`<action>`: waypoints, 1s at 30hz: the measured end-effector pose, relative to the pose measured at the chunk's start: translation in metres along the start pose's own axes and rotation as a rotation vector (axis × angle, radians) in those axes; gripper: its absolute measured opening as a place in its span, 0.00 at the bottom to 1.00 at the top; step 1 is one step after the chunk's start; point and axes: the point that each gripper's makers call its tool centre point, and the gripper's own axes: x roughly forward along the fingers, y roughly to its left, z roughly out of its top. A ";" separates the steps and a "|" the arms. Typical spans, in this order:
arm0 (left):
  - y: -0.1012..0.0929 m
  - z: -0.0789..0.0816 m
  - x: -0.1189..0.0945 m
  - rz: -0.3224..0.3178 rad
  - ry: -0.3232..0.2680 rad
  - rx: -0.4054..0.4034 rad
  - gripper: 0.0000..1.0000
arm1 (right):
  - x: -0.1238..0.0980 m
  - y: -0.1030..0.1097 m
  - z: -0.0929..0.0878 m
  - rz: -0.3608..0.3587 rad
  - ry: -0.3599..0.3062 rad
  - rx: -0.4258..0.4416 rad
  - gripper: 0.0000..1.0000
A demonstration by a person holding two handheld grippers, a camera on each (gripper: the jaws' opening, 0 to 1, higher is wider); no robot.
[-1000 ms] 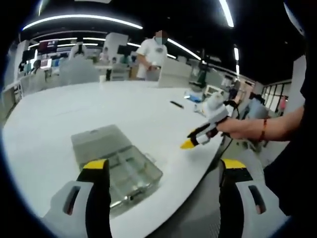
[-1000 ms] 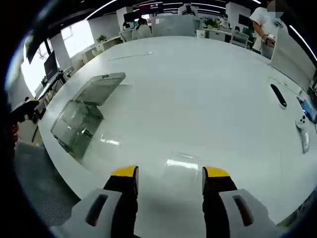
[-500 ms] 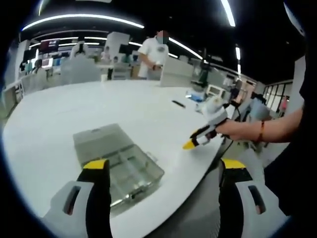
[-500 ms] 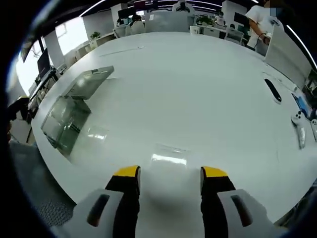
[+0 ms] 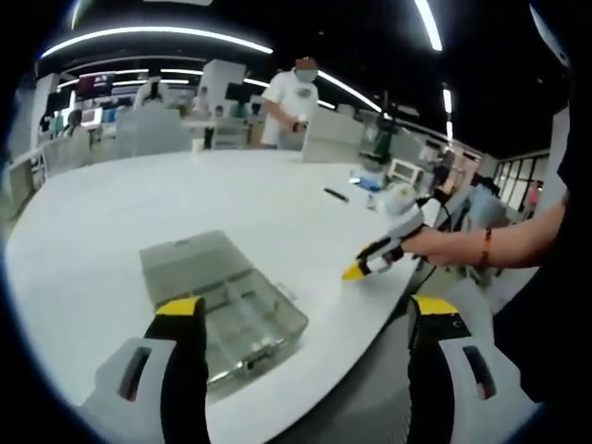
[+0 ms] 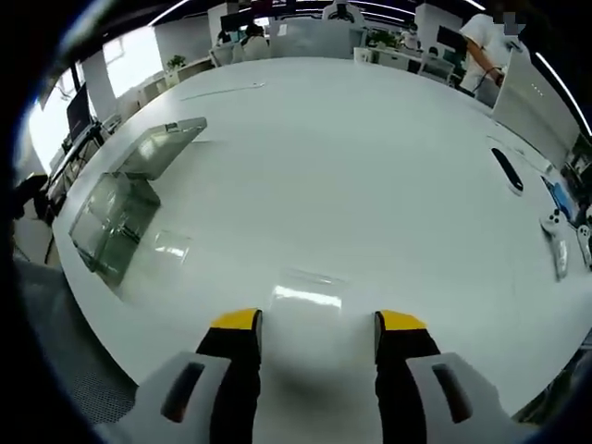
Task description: Insert the divider into the dual guide fixture by aligning both edges with the guide slots and pushing it downward to the bottom, including one-sided entry, uneven engagement, binding, and posture correction.
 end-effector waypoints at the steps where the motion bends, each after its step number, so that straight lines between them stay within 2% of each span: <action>1: -0.001 0.000 0.000 -0.003 0.001 0.000 0.89 | 0.000 0.000 0.000 0.002 -0.002 0.004 0.45; 13: -0.005 0.000 0.003 -0.013 -0.028 -0.017 0.88 | 0.002 0.011 0.002 0.019 0.013 -0.024 0.30; 18: -0.005 -0.005 0.002 -0.018 -0.017 -0.025 0.87 | 0.001 0.011 0.001 0.018 0.004 -0.024 0.29; 30: -0.003 0.001 0.002 -0.019 -0.036 -0.032 0.87 | -0.002 0.011 -0.001 0.018 -0.023 0.016 0.27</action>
